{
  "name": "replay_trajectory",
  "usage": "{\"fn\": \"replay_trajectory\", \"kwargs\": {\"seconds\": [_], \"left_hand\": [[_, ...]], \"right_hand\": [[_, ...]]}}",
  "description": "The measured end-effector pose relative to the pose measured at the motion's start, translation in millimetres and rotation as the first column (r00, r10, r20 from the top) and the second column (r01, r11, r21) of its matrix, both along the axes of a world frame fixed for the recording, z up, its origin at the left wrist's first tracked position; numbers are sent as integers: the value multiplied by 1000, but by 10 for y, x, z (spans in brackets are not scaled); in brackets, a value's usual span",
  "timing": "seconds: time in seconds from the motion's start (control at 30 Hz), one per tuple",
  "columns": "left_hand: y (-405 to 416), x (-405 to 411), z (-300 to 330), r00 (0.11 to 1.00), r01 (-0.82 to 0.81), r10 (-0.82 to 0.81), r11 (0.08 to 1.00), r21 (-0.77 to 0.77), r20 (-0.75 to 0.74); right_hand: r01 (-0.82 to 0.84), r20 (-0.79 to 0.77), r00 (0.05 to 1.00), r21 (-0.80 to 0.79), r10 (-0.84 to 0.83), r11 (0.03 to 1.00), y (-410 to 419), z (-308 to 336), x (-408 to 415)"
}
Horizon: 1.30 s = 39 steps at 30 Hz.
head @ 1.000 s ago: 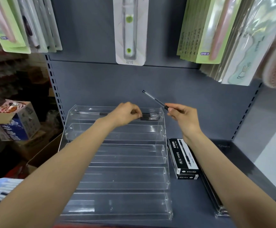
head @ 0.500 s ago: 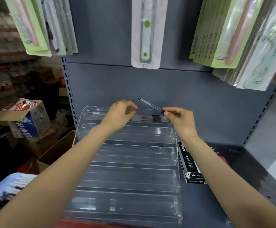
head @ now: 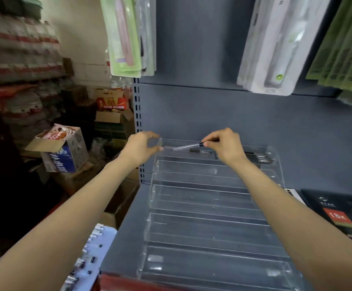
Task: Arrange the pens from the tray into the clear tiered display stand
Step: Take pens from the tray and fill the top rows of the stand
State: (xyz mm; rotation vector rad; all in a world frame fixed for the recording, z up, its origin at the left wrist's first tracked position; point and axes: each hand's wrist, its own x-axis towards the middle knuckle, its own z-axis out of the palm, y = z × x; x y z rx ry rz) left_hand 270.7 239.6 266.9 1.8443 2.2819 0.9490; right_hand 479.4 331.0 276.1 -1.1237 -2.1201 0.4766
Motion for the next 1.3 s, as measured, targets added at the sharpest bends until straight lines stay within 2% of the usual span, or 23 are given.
{"fn": "replay_trajectory", "kwargs": {"seconds": [0.2,0.33,0.47,0.57,0.87,1.0,1.13,1.3], "left_hand": [[23,-97,-18,973,132,-127,991,-13,195],[45,-142,-45,960,163,-159,987,0,231],[64,-166,-57,961,158,-157,987,13,229],[65,-174,-73,961,161,-162,987,25,225],[50,-135,-85,970,141,-143,990,28,196],[-13,-41,-40,985,78,-88,994,73,147],[-181,94,-21,998,0,-10,987,163,59],[-700,205,-127,991,-132,120,956,263,61]], "right_hand": [[96,183,980,-97,-77,991,153,24,-221],[109,292,954,-121,-69,987,163,67,-306],[117,387,919,-79,-78,990,167,87,-388],[98,413,909,-68,-61,993,172,104,-407],[32,380,925,-112,13,993,162,119,-444],[-38,276,960,-52,51,998,80,74,-433],[-123,107,987,39,118,992,-134,53,-363],[-268,-14,963,36,269,963,-602,-23,-424]]}}
